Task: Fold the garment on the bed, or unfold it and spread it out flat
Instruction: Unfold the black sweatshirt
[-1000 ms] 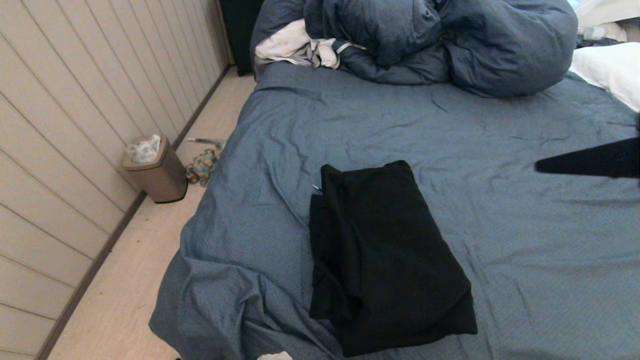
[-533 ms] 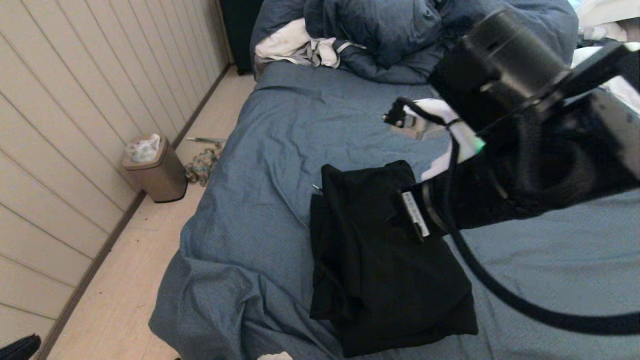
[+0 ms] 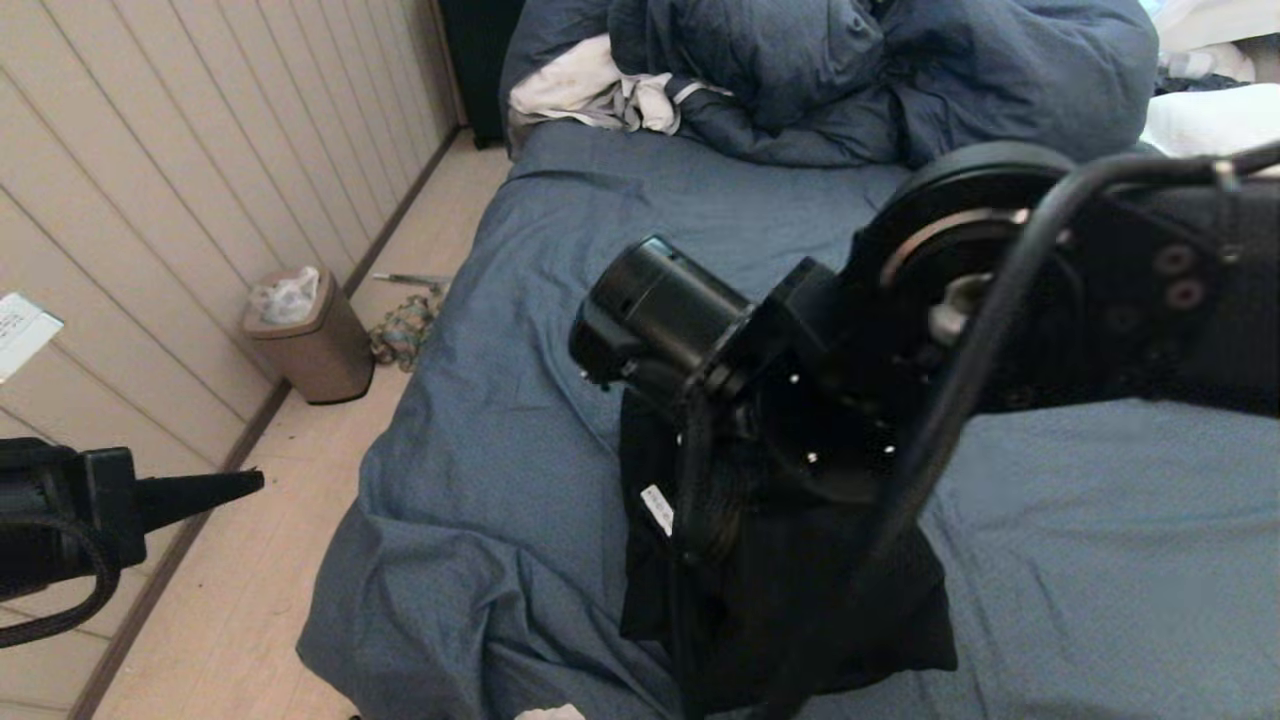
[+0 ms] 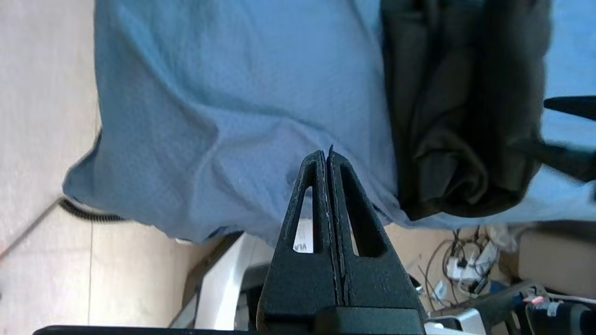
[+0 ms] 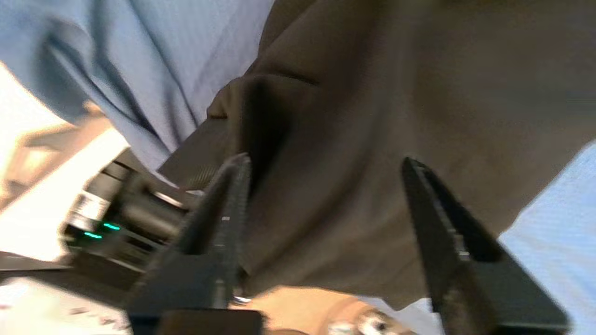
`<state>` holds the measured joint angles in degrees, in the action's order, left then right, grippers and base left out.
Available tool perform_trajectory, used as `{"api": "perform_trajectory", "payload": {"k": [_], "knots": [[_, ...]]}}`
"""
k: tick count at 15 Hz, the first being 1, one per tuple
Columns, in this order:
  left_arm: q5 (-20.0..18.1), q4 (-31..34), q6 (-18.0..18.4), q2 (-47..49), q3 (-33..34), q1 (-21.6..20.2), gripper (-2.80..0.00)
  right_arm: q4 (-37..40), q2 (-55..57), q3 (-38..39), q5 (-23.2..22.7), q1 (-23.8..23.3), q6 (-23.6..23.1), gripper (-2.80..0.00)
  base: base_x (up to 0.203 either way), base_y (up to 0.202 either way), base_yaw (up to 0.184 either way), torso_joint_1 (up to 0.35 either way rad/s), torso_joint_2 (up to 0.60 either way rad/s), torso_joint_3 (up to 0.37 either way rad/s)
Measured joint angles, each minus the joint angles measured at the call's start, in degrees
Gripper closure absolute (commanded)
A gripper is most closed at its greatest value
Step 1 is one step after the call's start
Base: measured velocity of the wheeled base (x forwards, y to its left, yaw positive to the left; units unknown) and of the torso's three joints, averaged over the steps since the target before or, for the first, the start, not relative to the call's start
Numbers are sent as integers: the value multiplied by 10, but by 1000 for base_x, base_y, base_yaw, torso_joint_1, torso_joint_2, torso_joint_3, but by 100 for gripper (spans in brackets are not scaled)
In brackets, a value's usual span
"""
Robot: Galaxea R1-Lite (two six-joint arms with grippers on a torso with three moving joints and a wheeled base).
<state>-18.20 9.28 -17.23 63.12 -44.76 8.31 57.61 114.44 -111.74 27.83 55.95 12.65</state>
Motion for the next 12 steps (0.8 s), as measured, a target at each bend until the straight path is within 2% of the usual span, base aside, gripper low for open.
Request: {"api": "perform_trajectory", "payload": {"k": [5,8,9,12], "knots": [[-3,0,-1,24,11,2,0,15,57,-1,70,8,-17,-280,0,0,0,0,0,0],[-9,-12,-1,34,24,2,0,17,85,-3,86,0,-31,-280,0,0,0,0,0,0],[-11,-20,-1,37,30,2,0,17,92,-3,95,-5,-31,0,0,0,0,0,0,0],[-12,-42,-1,44,44,2,0,18,104,-2,106,-10,-32,0,0,0,0,0,0,0]]}}
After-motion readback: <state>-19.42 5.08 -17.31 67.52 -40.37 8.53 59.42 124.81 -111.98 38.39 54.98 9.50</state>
